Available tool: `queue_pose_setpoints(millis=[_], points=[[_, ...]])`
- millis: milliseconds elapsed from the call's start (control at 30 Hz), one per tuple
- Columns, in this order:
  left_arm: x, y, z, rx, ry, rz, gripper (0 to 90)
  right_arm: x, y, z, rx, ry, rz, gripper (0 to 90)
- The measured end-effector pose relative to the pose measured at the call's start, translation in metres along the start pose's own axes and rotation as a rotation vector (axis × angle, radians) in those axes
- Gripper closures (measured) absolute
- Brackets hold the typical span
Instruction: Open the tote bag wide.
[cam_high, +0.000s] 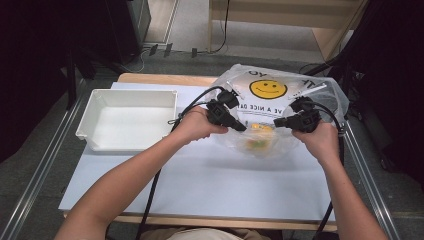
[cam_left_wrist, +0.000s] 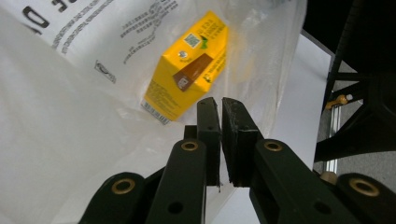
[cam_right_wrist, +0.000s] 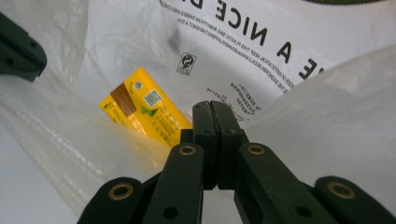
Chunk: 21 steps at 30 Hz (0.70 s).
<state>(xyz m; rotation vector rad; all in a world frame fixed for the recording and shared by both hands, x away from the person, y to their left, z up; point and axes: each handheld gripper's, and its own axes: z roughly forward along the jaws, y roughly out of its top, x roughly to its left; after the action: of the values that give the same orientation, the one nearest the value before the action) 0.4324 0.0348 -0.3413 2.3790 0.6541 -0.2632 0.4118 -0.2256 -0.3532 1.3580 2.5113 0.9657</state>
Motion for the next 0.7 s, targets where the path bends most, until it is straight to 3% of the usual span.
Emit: queue_pose_setpoints(millis=[367,567,700], points=[[0.023,-0.003,0.004,-0.056,0.047,-0.063,86.5,-0.006,-0.023,0.002,-0.021,0.007,0.012,90.0],[0.033,-0.007,0.006,-0.125,0.065,-0.047,86.5,-0.012,-0.033,0.001,-0.086,-0.005,0.010,90.0],[0.033,-0.010,0.002,-0.140,0.076,-0.032,86.7,-0.012,-0.038,-0.009,-0.138,-0.009,-0.002,90.0]])
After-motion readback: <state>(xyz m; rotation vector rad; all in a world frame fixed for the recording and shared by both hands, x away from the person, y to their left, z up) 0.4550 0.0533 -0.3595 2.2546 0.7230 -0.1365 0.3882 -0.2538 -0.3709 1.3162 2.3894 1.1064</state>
